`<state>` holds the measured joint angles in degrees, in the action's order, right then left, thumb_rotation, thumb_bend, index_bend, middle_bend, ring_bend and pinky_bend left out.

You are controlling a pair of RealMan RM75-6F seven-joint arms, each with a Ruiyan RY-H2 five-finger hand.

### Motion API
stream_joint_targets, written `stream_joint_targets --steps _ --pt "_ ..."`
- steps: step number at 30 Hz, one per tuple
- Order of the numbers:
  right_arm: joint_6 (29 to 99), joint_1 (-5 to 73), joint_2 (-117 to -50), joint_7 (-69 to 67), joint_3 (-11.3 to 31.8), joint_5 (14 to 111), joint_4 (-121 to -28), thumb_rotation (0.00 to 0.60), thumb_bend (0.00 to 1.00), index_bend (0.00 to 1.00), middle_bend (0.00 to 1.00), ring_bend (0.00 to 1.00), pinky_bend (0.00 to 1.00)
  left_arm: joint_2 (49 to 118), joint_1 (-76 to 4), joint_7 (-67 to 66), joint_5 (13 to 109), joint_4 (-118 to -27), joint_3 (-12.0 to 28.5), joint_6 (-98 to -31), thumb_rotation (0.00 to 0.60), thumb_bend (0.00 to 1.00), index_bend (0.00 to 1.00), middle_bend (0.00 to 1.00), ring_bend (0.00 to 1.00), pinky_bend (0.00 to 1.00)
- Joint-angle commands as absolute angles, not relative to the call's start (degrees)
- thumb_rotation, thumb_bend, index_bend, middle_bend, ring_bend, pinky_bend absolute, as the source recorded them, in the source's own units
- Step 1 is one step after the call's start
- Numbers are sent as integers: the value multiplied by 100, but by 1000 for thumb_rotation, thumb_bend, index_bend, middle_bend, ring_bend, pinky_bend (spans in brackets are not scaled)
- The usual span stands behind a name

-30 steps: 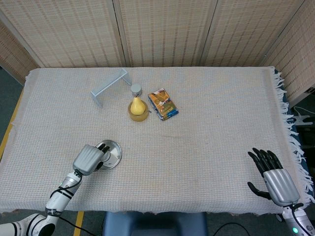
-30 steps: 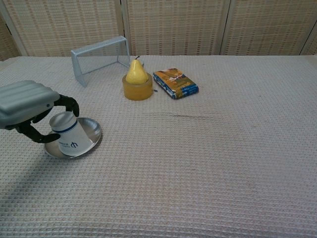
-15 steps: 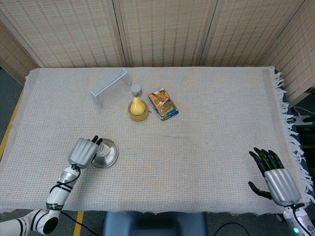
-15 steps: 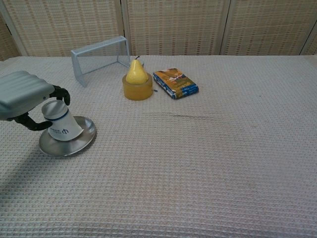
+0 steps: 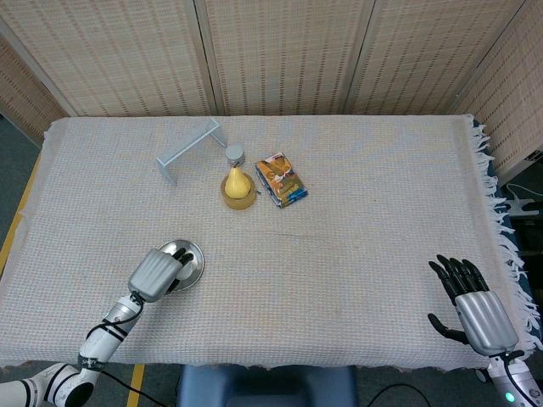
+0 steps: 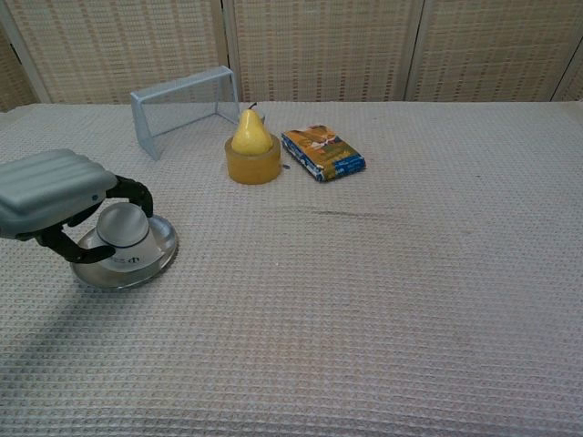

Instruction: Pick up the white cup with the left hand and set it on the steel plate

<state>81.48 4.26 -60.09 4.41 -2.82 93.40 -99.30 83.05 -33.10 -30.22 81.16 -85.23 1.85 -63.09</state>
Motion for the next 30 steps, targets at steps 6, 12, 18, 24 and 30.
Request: stream_joint_targets --steps 6,12,18,24,30 --pt "8134 433 -6002 426 -274 9324 -9922 525 200 0 0 0 0 8491 -3323 -3000 7731 -8037 386 -6235 600 402 477 581 698 936" --pt "8156 425 -5996 421 -270 9329 -9929 525 200 0 0 0 0 8500 -3362 -2934 7385 -7892 528 -6058 600 410 490 598 701 936" --pt "8128 432 -6004 440 -280 9332 -9930 525 200 0 0 0 0 8319 -3369 -2521 7255 -8133 584 -5889 600 420 500 611 703 936" --pt "8131 428 -6001 453 -284 9335 -9940 525 200 0 0 0 0 8315 -3352 -2564 7186 -8043 646 -6022 600 427 514 625 705 936" --pt "8125 426 -5998 468 -287 9332 -9950 525 201 0 0 0 0 8244 -3343 -2546 7058 -8122 660 -5991 600 427 523 636 707 937"
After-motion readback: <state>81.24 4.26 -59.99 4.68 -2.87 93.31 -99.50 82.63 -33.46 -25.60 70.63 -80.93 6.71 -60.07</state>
